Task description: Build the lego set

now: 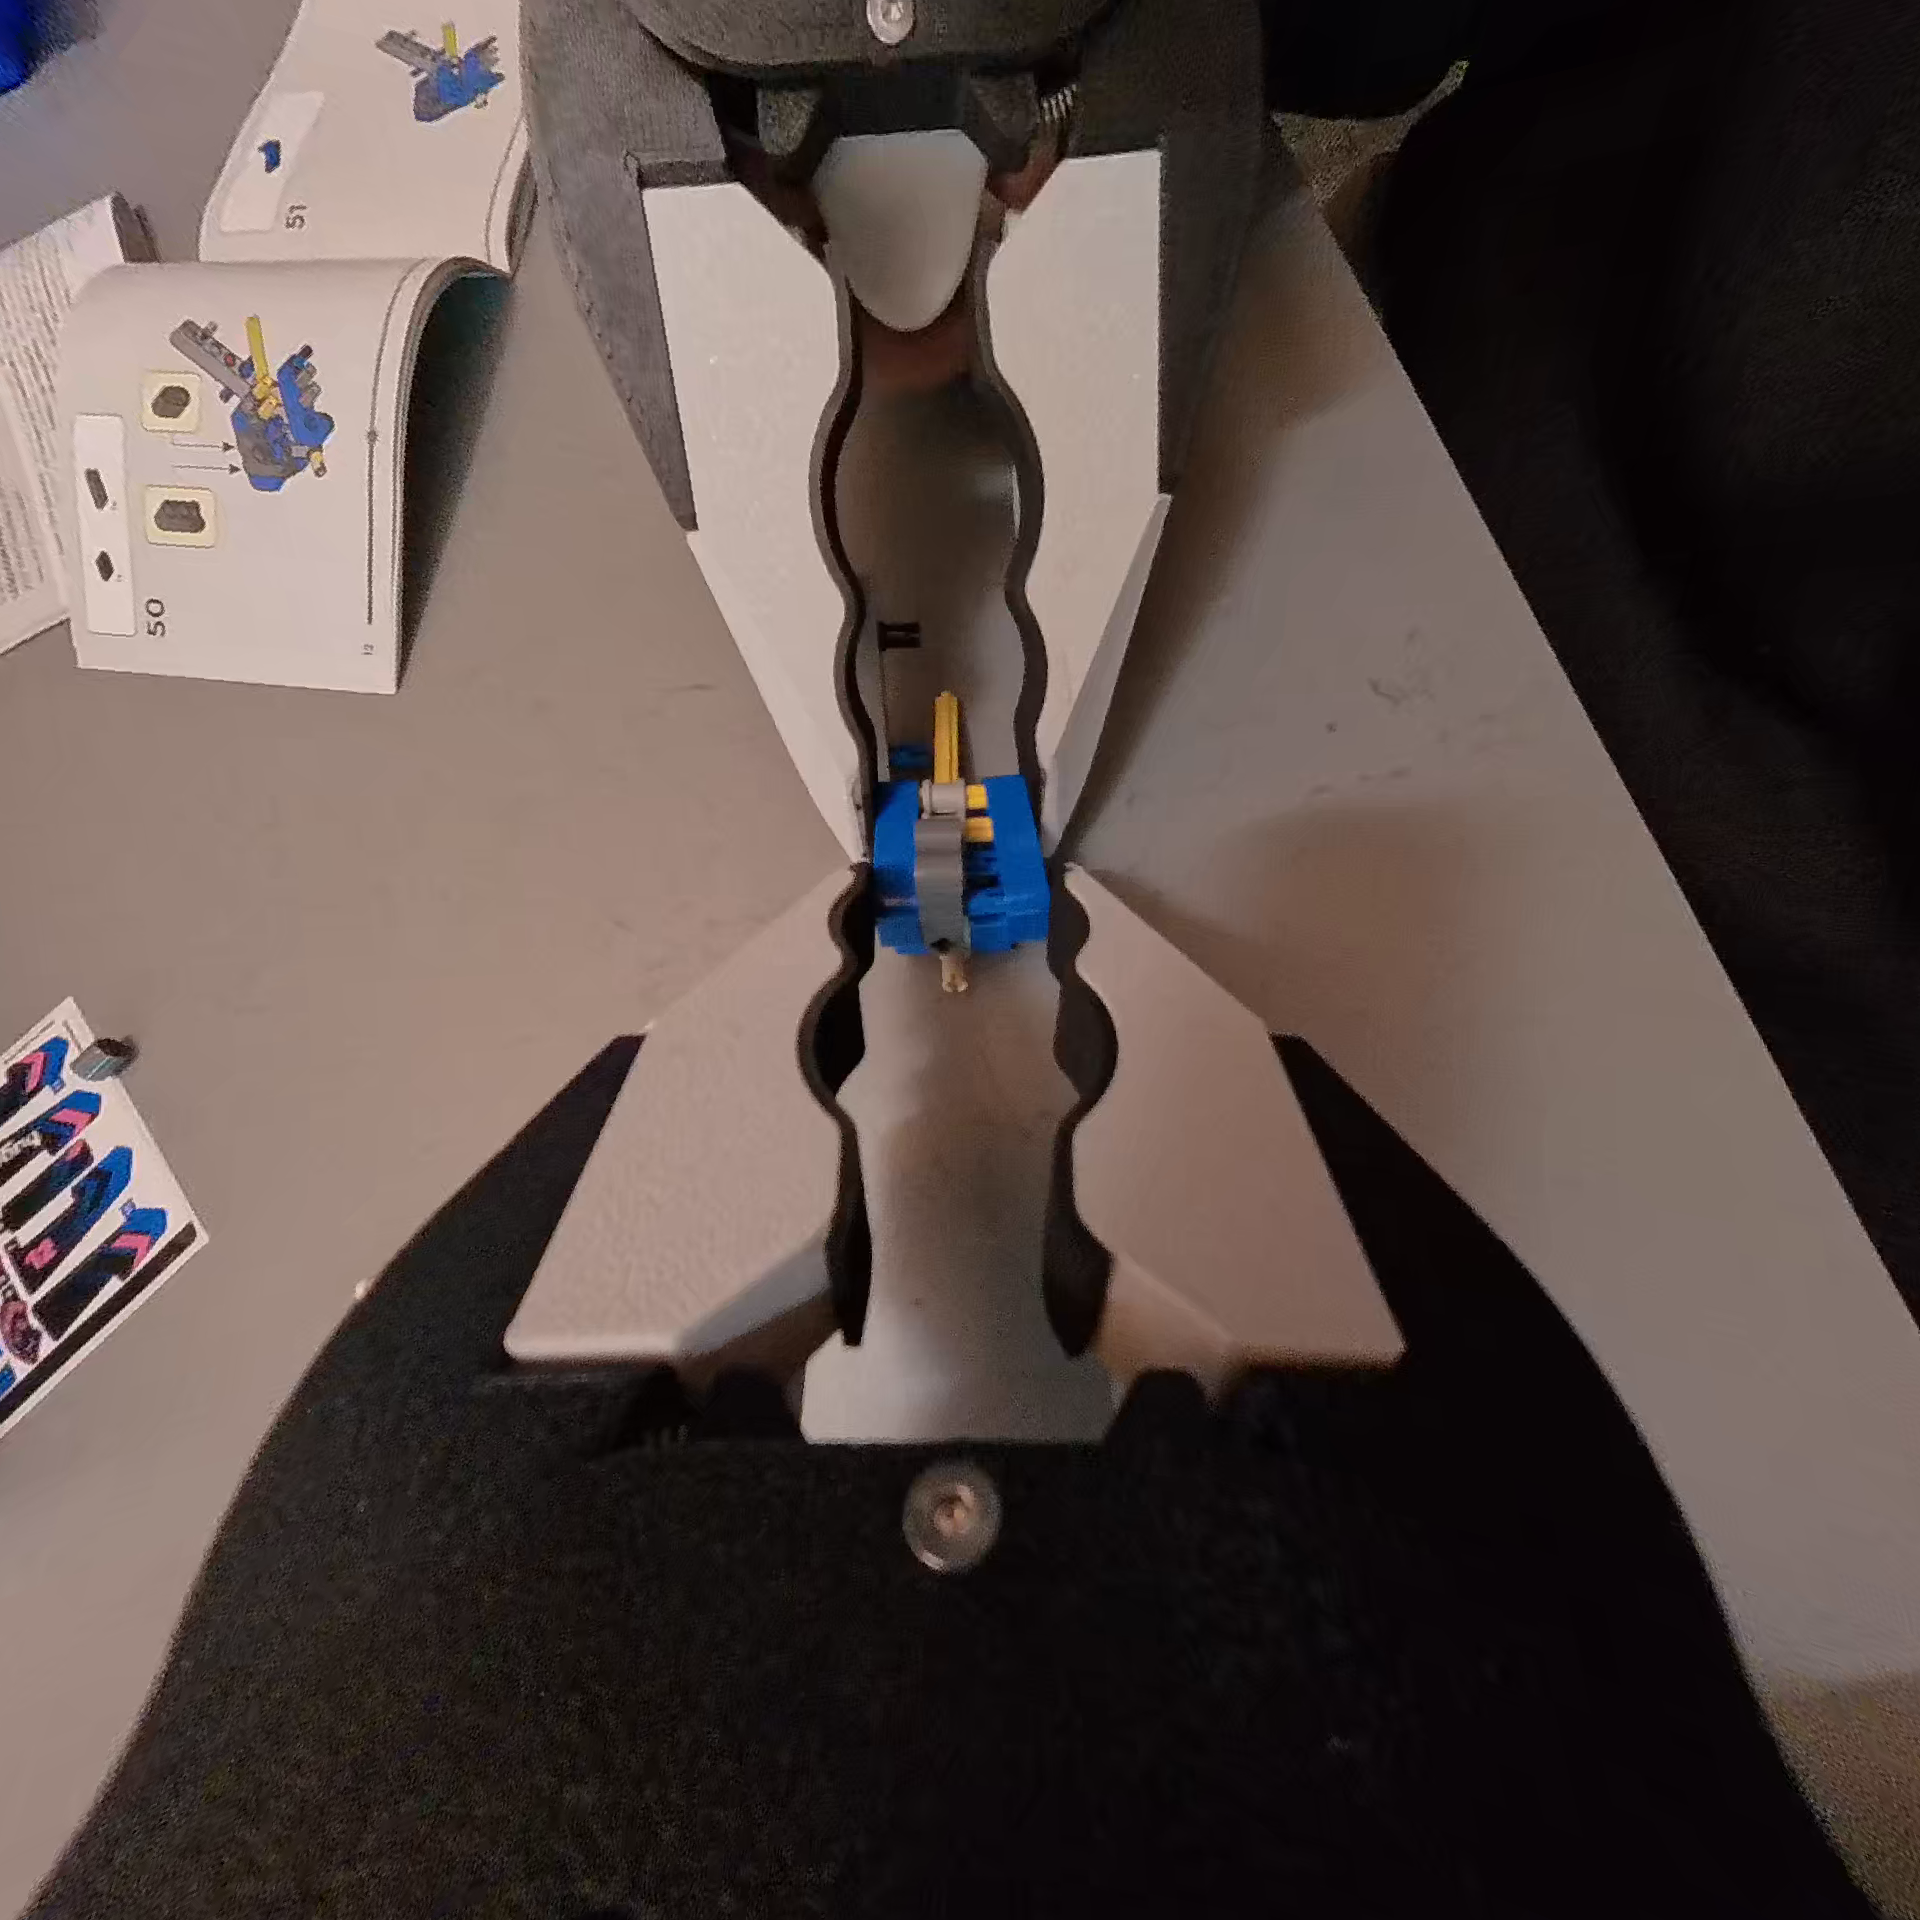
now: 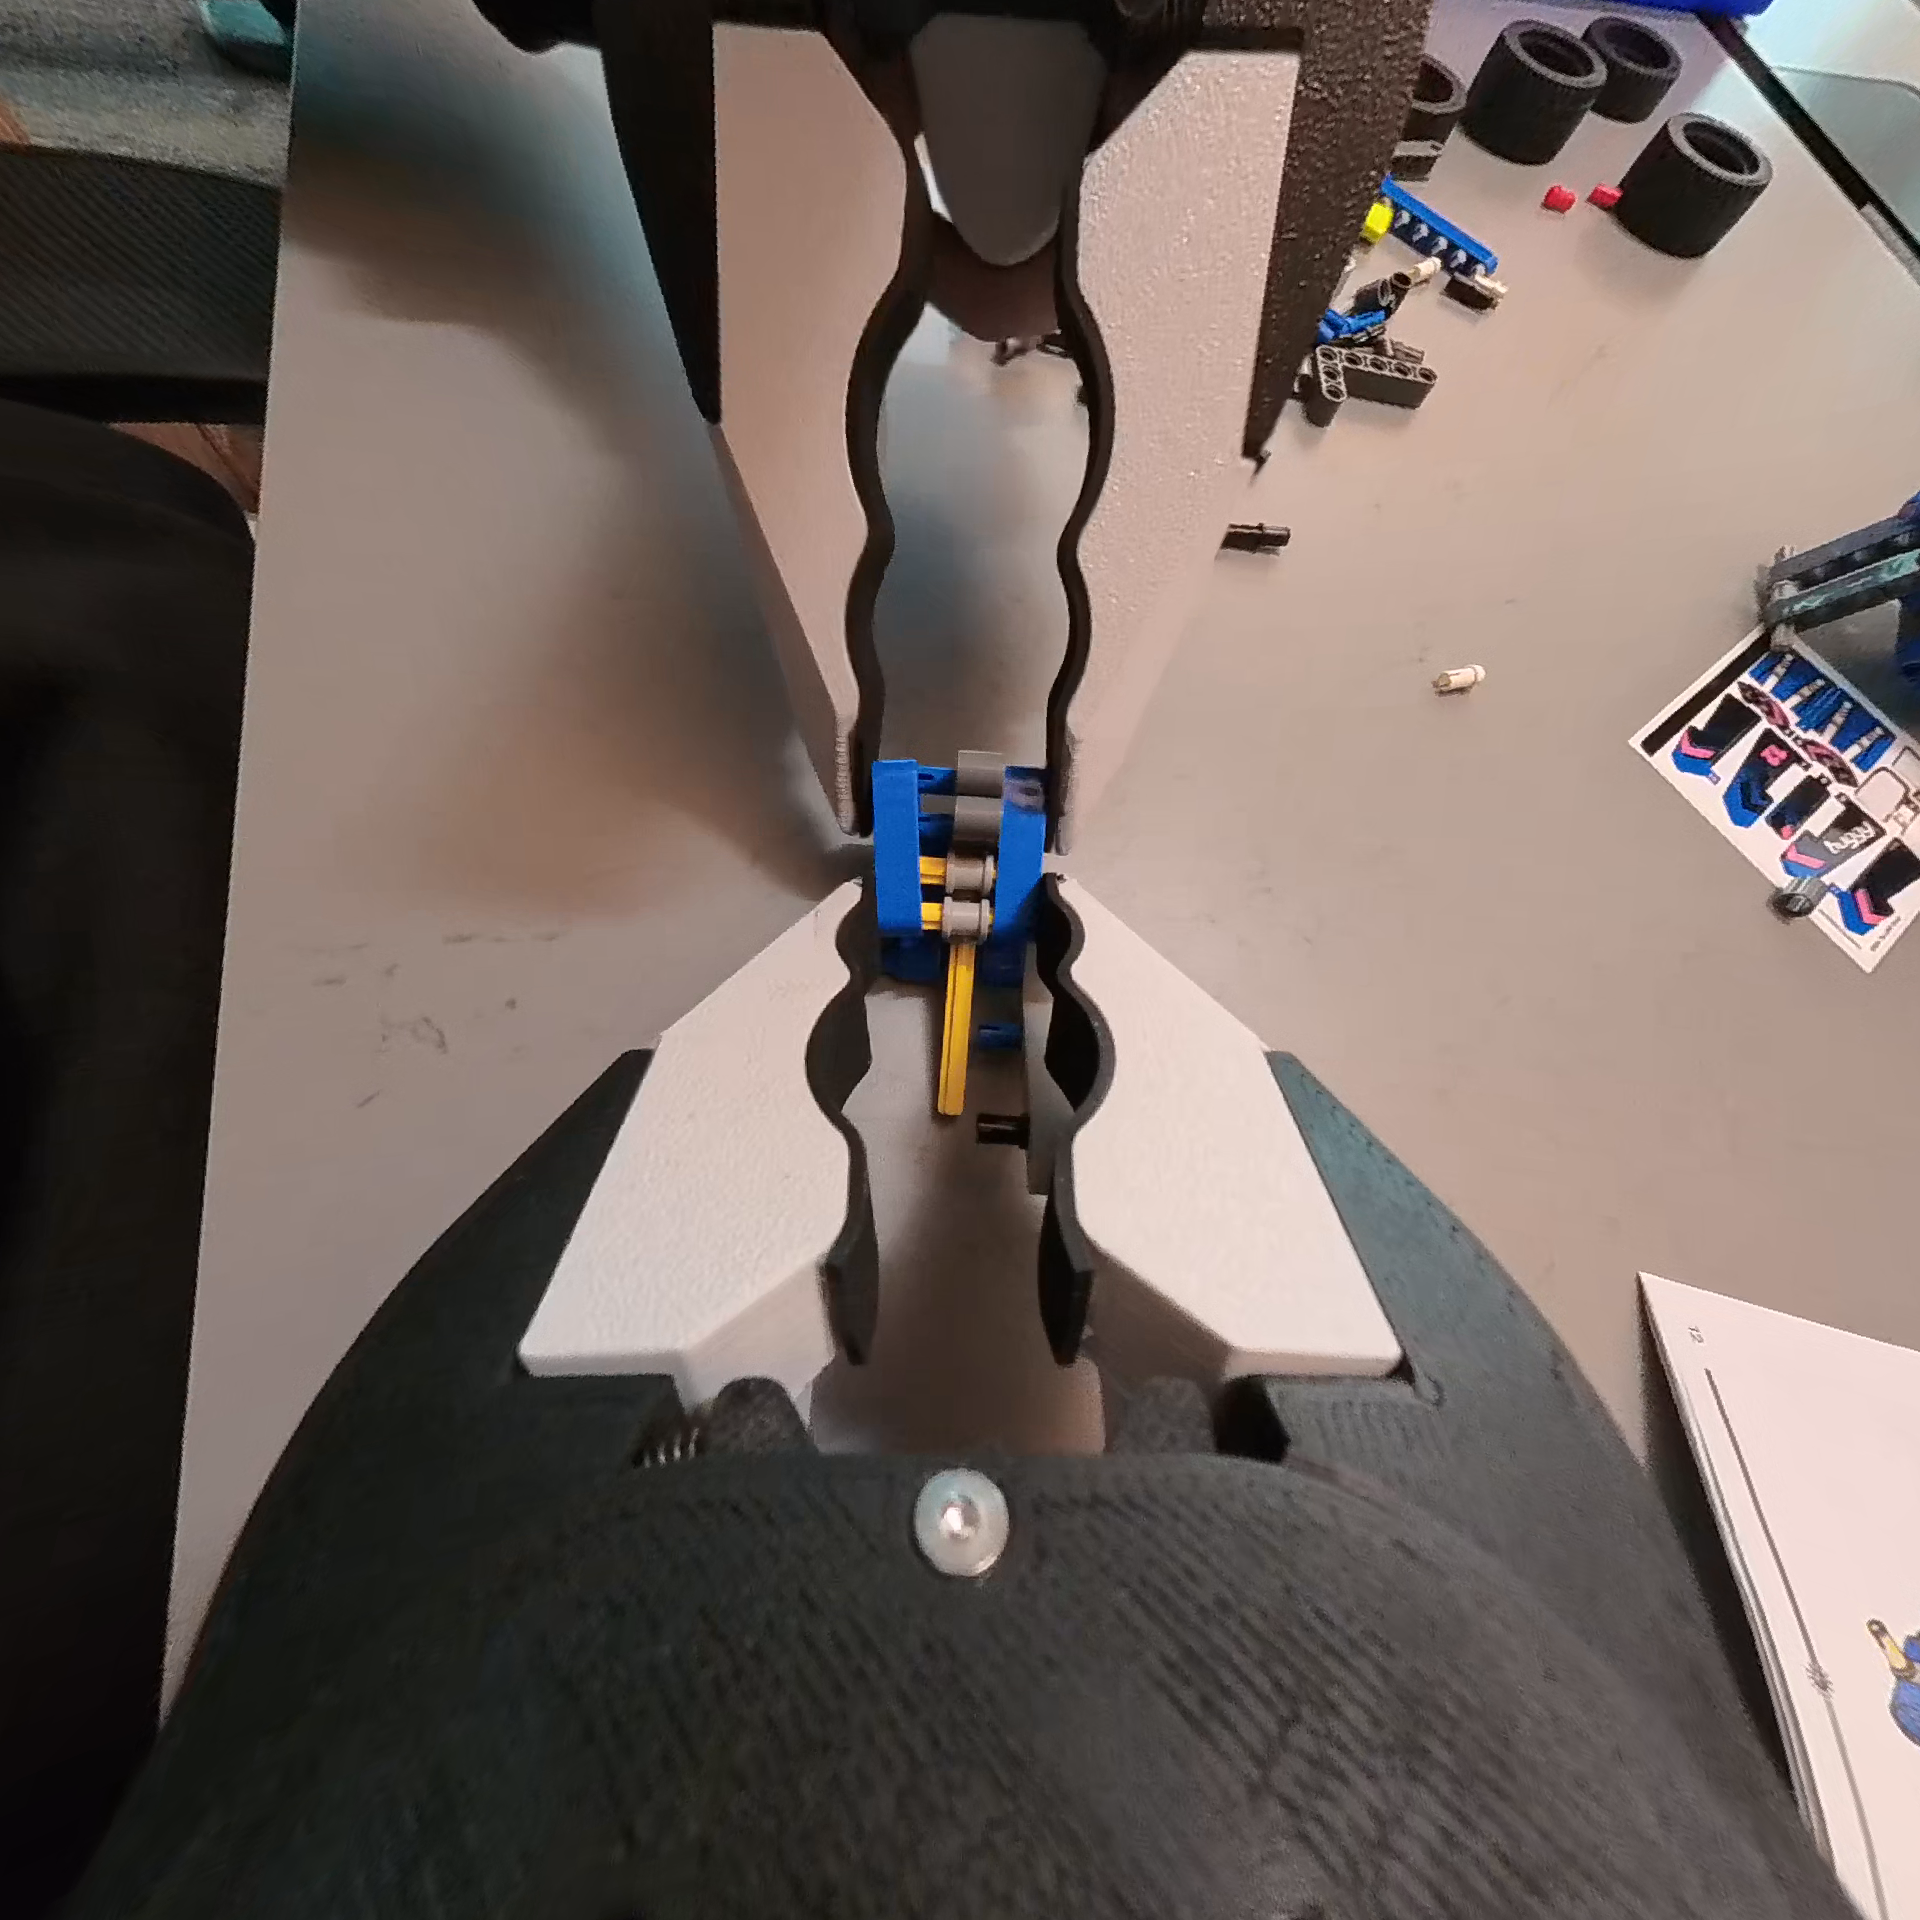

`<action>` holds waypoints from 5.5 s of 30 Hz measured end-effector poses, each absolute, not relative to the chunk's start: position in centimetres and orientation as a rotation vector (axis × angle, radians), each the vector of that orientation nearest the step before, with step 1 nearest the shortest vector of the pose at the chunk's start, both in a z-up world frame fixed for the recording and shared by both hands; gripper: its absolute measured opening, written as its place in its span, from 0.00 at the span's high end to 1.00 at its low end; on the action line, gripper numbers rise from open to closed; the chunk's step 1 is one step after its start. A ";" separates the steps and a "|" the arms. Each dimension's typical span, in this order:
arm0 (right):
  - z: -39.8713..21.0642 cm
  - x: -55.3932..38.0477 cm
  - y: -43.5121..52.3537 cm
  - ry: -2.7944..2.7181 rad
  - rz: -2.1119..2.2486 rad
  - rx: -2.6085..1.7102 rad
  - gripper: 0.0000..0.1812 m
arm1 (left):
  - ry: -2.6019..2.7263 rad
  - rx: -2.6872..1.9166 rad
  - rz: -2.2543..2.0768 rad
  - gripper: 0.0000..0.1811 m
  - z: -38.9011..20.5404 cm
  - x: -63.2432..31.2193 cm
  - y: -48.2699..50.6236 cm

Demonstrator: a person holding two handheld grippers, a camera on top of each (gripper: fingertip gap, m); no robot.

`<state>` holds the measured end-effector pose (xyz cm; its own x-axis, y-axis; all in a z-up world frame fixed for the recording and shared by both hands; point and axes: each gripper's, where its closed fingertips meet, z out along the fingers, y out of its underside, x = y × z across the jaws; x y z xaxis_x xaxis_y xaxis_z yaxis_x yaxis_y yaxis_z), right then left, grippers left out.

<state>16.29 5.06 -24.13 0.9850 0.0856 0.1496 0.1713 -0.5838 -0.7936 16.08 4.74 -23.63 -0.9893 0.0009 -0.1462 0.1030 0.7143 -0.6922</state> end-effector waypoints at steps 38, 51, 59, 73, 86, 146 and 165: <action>-24.3 16.1 5.4 -0.291 -0.218 -2.210 0.84 | 2.690 0.022 -1.094 0.84 -23.4 16.0 4.1; -24.3 16.2 5.0 -0.279 -0.113 -2.192 0.83 | 2.585 -0.006 -1.344 0.84 -22.9 16.0 3.5; -24.3 16.3 5.1 -0.316 -0.166 -2.197 0.83 | 2.548 0.009 -1.378 0.84 -23.0 16.0 3.6; -24.3 16.2 4.9 -0.334 -0.156 -2.181 0.83 | 2.566 0.010 -1.405 0.84 -22.9 15.9 3.4; -24.1 16.1 3.4 -0.339 -0.085 -2.170 0.84 | 2.580 0.039 -1.408 0.84 -23.0 15.7 3.3; -24.2 16.1 4.1 -0.434 -0.239 -2.244 0.84 | 2.535 -0.030 -1.128 0.85 -23.6 16.2 3.1; -23.8 17.0 2.8 -0.324 -0.201 -2.172 0.83 | 2.599 -0.151 -1.307 0.88 -23.8 16.4 4.5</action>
<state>16.97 2.75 -23.83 0.9524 0.1571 0.2611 0.3038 -0.5583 -0.7720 16.41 4.48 -23.78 -0.9687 -0.1932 -0.1560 0.0101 0.5970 -0.8022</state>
